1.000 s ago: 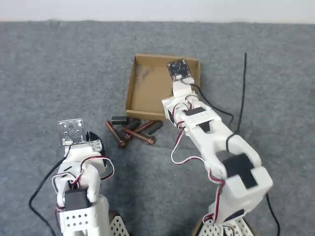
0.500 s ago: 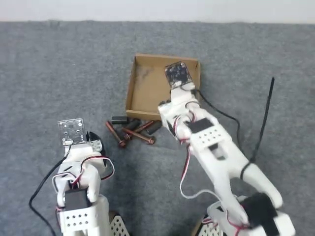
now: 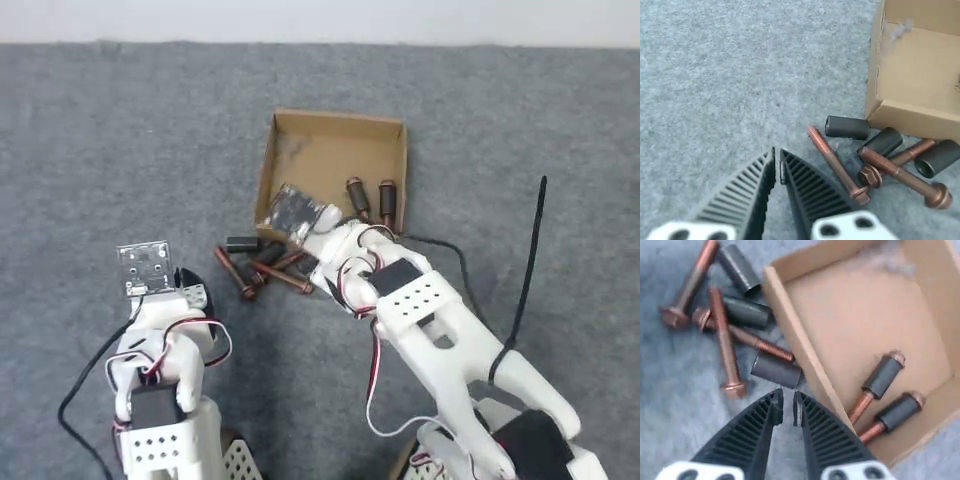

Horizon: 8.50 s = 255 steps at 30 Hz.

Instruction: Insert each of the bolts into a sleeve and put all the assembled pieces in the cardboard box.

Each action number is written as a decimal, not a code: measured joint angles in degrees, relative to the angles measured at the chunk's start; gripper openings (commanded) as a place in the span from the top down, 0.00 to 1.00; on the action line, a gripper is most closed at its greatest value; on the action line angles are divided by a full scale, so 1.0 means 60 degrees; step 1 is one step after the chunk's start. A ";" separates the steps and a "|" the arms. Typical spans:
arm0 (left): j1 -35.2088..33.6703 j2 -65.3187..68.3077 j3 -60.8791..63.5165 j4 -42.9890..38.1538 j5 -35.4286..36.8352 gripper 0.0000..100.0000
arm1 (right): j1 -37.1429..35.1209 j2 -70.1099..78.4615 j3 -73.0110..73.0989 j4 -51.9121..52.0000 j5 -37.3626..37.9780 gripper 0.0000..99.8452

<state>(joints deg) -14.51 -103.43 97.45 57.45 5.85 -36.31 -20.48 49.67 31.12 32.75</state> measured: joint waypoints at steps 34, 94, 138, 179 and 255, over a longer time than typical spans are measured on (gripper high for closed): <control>0.0000 0.0000 0.0000 0.0000 -0.0454 0.99 | -0.0410 0.3546 -0.2418 0.0908 0.5729 0.89; 0.0000 0.0000 0.0000 0.0000 -0.0527 0.99 | 0.2168 0.4762 -0.5641 0.5626 -0.0557 0.99; 0.0000 0.0000 0.0000 0.0000 -0.0527 0.99 | 0.6432 0.0571 0.0117 0.3941 -0.3370 0.91; 0.0000 0.0000 0.0000 0.0000 -0.0542 0.99 | 0.6491 0.1407 0.0425 0.3326 -0.2813 0.93; 0.0000 0.4967 -0.7048 0.2813 -0.1216 0.99 | 0.6769 0.2740 -0.0894 0.3326 -0.3136 0.99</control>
<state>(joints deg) -14.51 -73.63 55.16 74.33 -1.45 4.31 -4.04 44.31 51.08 13.93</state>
